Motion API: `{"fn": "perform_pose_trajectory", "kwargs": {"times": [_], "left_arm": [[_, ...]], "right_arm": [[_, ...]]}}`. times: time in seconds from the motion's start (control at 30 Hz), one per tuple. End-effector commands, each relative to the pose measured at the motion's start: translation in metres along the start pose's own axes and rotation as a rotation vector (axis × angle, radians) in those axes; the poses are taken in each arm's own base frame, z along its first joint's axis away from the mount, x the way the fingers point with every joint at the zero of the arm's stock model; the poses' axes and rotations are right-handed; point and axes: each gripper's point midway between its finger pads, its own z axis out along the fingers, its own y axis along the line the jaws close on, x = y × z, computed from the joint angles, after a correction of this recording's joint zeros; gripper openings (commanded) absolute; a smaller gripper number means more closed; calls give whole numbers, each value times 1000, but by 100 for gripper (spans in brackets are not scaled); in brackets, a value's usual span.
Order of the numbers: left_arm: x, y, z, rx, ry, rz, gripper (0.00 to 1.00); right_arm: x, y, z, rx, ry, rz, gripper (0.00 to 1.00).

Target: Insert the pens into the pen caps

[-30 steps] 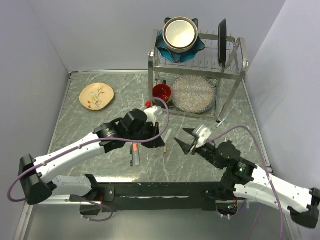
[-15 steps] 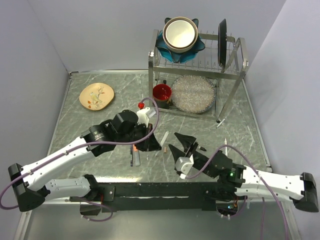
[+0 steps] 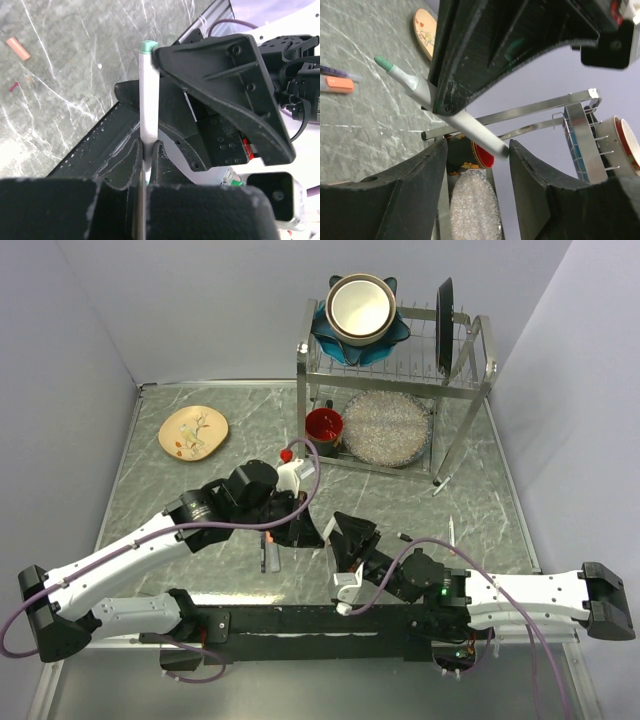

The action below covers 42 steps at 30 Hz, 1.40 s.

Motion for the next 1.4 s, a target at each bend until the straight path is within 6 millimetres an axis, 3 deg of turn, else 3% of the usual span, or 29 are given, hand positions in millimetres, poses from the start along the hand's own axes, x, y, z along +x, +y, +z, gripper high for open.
{"fn": "perform_pose_trajectory", "kwargs": {"times": [0.0, 0.23, 0.33, 0.37, 0.47, 0.53, 0.67, 0.73, 0.77, 0.83, 0.93, 1.03, 1.07, 1.1, 1.13, 1.17, 1.2, 1.3, 1.37], "left_arm": [[-1, -12, 0, 58, 11, 4, 1], [4, -10, 5, 53, 48, -15, 1], [4, -11, 7, 61, 58, -12, 1], [4, -12, 8, 66, 60, -12, 1], [3, -16, 9, 82, 66, -5, 1], [-1, -17, 8, 77, 56, -5, 2], [-24, -14, 0, 26, -34, -14, 57], [-45, -19, -13, 11, -115, -14, 68], [-61, -11, -18, -39, -185, -24, 73], [-87, -8, -35, -98, -301, -38, 77], [-125, 35, -64, -344, -535, -166, 77], [-139, 84, -92, -515, -693, -344, 75], [-140, 94, -96, -532, -712, -377, 75], [-135, 109, -95, -551, -715, -433, 75], [-137, 129, -105, -588, -750, -494, 74], [-133, 142, -109, -616, -765, -551, 74], [-119, 163, -108, -661, -763, -644, 73], [-95, 219, -123, -787, -831, -883, 70], [-69, 246, -121, -856, -812, -1024, 70]], "right_arm": [[-11, -12, 4, 44, -19, -51, 58], [-16, 0, 8, 4, -27, -97, 51], [-17, 6, 9, -18, -30, -106, 36], [-16, 9, 9, -24, -32, -111, 21], [-17, 15, 8, -40, -46, -107, 4], [-18, 19, 8, -58, -51, -84, 0], [-25, 31, 3, -86, -103, 11, 0], [-36, 36, -1, -104, -169, 109, 0], [-39, 39, -3, -111, -190, 148, 0], [-53, 43, -7, -137, -252, 277, 0], [-74, 40, -17, -139, -351, 494, 0], [-81, 23, -26, -76, -395, 800, 0], [-73, 16, -24, -38, -335, 965, 0], [-68, 15, -22, -24, -285, 1048, 0], [-70, 0, -19, 6, -256, 1138, 0], [-58, 14, -16, -5, -135, 1224, 0], [-58, 16, -14, -17, -105, 1252, 0], [-72, 22, -14, -85, -112, 1366, 0], [-78, 22, -16, -86, -151, 1472, 0]]}}
